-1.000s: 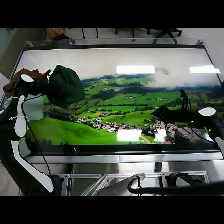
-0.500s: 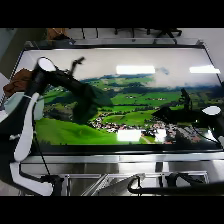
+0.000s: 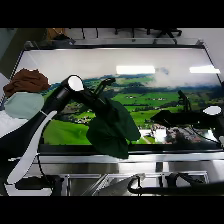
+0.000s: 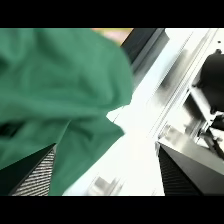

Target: Fold the shirts.

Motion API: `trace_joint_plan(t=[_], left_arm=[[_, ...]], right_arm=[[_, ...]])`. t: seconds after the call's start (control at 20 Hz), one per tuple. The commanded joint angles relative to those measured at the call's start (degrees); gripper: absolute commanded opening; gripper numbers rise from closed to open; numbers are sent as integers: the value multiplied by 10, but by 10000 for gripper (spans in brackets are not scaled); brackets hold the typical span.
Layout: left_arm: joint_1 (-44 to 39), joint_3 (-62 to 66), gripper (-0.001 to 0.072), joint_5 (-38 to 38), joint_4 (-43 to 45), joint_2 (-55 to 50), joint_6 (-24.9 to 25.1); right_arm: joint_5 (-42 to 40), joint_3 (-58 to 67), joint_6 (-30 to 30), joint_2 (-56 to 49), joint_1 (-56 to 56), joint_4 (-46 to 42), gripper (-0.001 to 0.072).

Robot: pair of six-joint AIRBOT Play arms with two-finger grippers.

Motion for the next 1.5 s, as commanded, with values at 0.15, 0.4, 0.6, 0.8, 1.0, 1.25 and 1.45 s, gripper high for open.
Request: trace_joint_plan(t=[0.15, 0.4, 0.6, 0.8, 1.0, 1.25, 1.45], left_arm=[[102, -184, 685, -49, 78, 82, -35], [233, -422, 685, 72, 96, 180, -24], [276, -515, 685, 182, 23, 203, 19], [231, -528, 684, 285, -79, 194, 69], [153, -468, 682, 306, -74, 113, 71], [127, -387, 10, 243, -67, 42, 84], [167, -325, 6, 172, -25, 100, 76]], right_arm=[[-5, -42, -17, 0, 6, -36, 505], [-86, -76, -23, -22, 89, -33, 505], [-164, -75, -40, -78, 170, 10, 505], [-190, -70, -43, -126, 200, 51, 503], [-188, -70, -79, -135, 200, 96, 495], [-144, -68, -118, -135, 199, 157, 30], [-93, -16, -130, -98, 171, 172, 30]])
